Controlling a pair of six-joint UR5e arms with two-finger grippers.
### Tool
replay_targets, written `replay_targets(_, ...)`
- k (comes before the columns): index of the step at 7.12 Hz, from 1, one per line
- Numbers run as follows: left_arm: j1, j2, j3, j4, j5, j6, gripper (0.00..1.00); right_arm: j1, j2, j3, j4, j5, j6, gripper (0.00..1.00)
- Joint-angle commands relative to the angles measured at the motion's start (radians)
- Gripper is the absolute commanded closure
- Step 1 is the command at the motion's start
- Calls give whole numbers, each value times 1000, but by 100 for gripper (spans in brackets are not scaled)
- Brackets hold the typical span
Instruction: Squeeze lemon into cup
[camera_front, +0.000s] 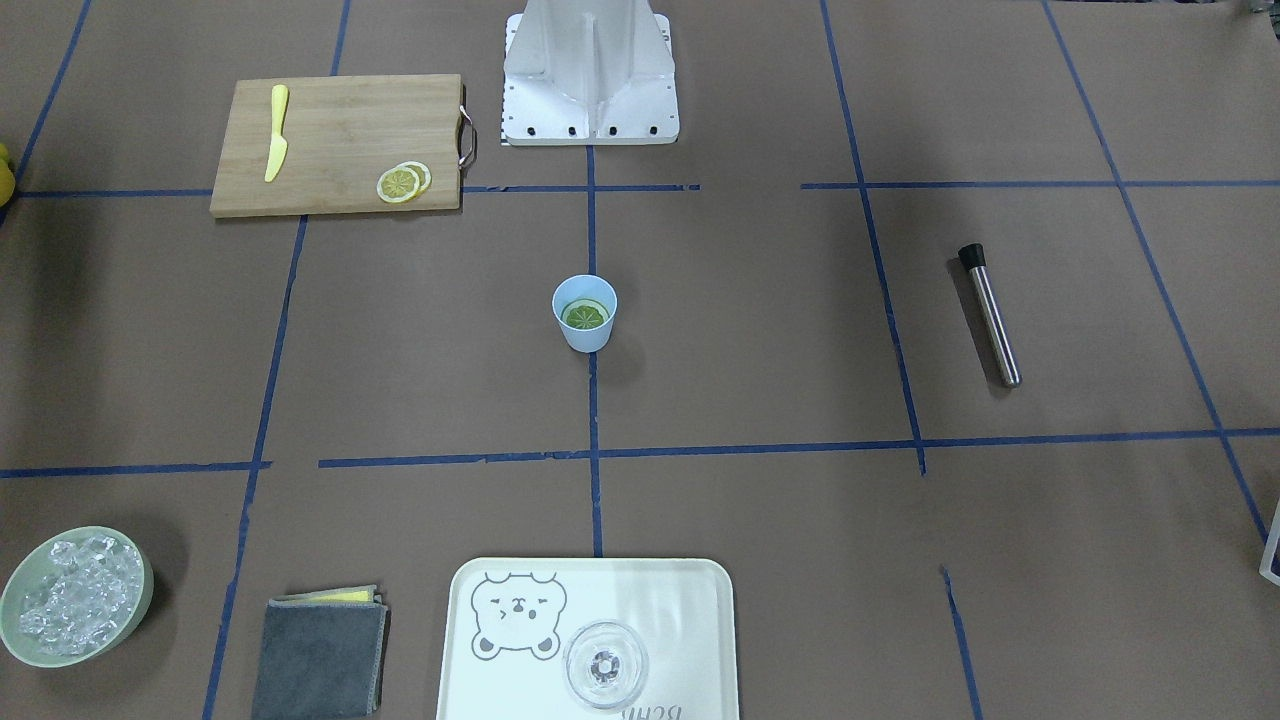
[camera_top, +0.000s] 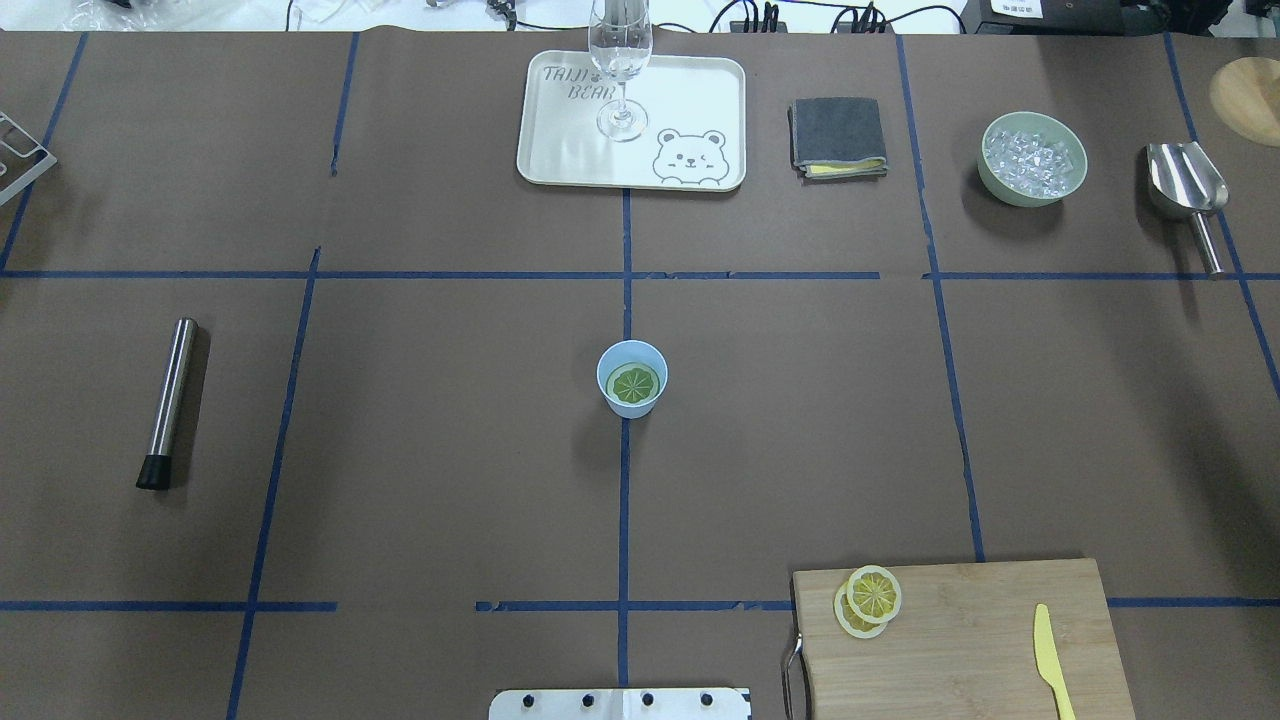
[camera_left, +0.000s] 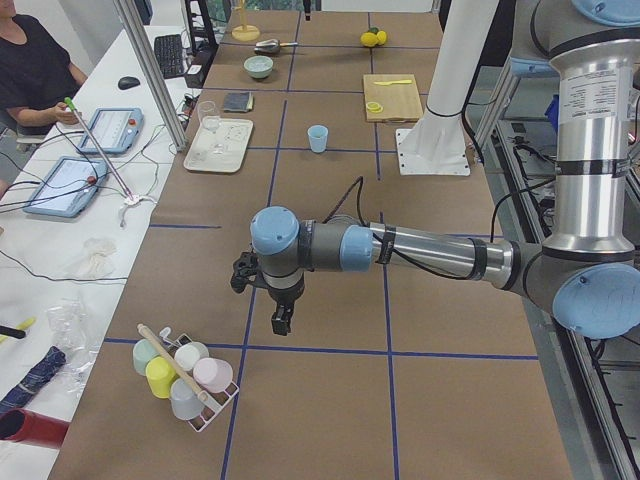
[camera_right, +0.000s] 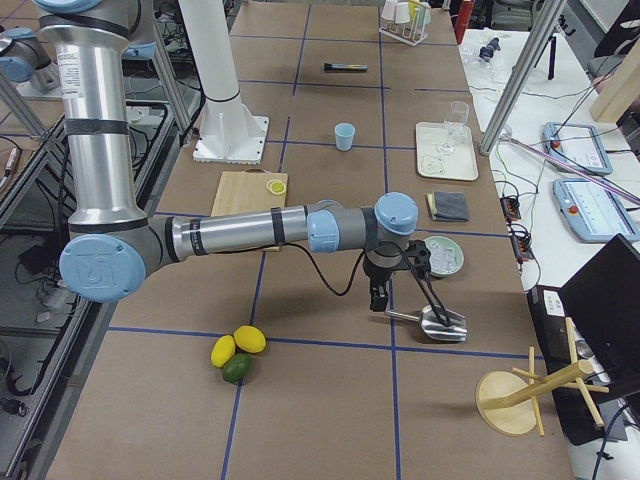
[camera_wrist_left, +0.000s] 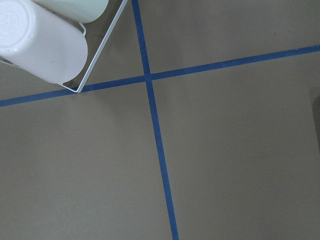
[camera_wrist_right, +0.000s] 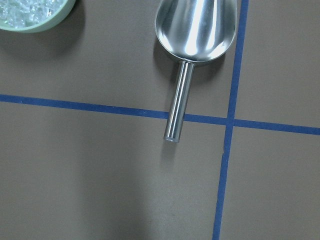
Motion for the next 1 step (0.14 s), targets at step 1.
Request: replay_targets(1, 0, -1, -4, 0, 0, 0, 0, 0, -1, -1, 0, 1, 0, 0)
